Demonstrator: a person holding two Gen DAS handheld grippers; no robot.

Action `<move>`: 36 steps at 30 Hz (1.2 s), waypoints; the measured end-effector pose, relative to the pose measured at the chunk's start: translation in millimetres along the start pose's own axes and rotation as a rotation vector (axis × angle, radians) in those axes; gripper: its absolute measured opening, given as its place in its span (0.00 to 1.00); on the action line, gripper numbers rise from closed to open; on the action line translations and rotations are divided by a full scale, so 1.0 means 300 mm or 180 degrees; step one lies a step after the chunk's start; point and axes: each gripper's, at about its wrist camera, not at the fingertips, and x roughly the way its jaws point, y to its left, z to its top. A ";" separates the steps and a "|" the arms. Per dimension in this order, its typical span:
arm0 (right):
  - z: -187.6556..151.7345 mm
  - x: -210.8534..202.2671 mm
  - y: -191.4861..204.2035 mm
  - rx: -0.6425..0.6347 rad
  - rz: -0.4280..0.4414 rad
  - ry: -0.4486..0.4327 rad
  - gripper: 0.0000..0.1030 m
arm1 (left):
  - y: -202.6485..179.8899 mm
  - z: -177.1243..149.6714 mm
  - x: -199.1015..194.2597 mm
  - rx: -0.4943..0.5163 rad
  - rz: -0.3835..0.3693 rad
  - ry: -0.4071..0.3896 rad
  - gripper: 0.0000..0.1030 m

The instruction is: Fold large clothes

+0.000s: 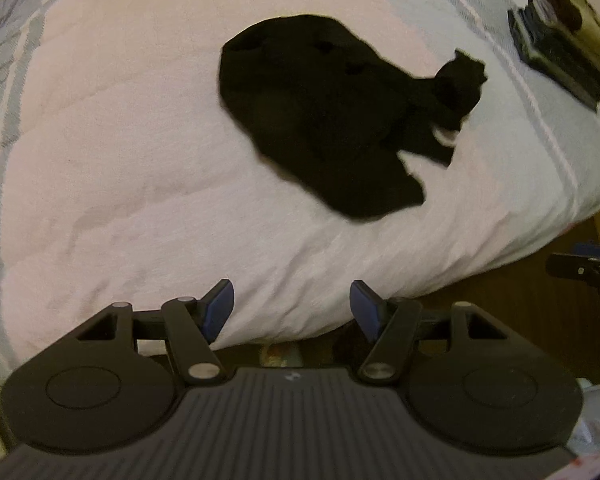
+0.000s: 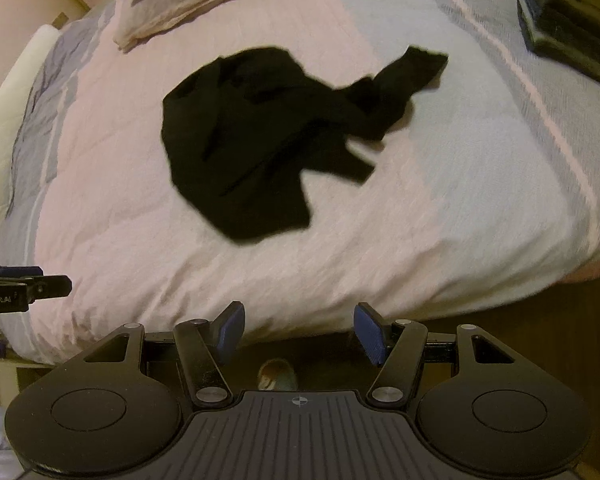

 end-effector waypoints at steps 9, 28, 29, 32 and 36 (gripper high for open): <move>0.201 0.076 -0.410 0.0276 -0.0355 -0.0177 0.56 | -0.012 0.204 0.275 -0.0844 -0.0154 -0.0462 0.67; 0.225 0.295 -0.749 0.1468 -0.0784 -0.0340 0.56 | 0.238 0.525 0.512 -0.0321 -0.0056 -0.1170 0.08; 0.234 0.296 -0.743 0.1478 -0.0799 -0.0359 0.56 | 0.317 0.494 0.441 -0.0327 0.0108 -0.1235 0.08; 0.271 0.309 -0.706 0.1528 -0.0767 -0.0434 0.56 | 0.567 0.408 0.301 -0.0423 0.0662 -0.1179 0.08; 0.329 0.367 -0.631 0.1544 -0.0614 -0.0476 0.56 | 0.820 0.296 0.335 -0.0508 0.1237 -0.0771 0.10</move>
